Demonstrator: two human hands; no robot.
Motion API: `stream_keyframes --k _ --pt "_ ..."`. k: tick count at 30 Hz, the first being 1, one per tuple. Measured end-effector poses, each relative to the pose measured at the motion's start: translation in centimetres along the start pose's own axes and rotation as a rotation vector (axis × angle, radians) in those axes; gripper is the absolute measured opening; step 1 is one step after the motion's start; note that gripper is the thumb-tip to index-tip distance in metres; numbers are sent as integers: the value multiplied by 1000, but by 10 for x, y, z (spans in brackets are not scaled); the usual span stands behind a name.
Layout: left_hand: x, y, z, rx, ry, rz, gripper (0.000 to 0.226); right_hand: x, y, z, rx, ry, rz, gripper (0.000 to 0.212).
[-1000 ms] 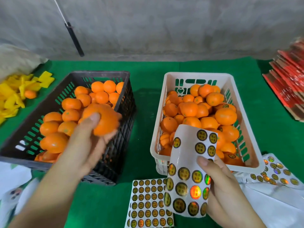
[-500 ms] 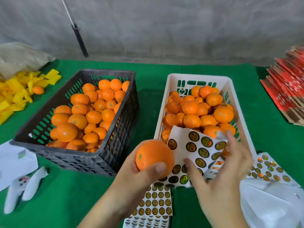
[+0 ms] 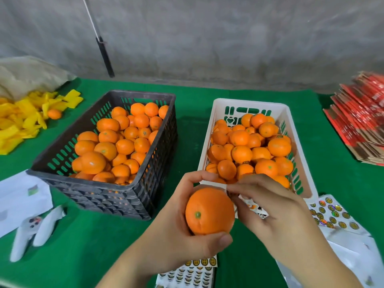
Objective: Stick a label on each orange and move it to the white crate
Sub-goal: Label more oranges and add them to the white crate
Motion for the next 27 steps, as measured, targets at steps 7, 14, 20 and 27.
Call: stream_keyframes --k 7,14,20,27 --pt "-1 0 -15 -21 -9 -39 93 -3 -14 -4 36 -180 62 32" --pt "-3 1 -30 -54 29 -38 87 -7 -22 -10 42 -65 8 21" --pt "5 0 -37 -48 28 -65 87 -16 -29 -16 31 -156 1 29" --pt "16 9 -38 -44 -52 -78 85 -18 -39 -15 21 -47 -34 21"
Point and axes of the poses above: each hand's wrist, its own z-axis towards the middle knuckle, its own x-axis out of the back of the hand, y = z × x, the point moved 9 cm from there along z, towards the middle knuckle, and after that the axes turned 11 degrees about -y, right-handed, at the moved point
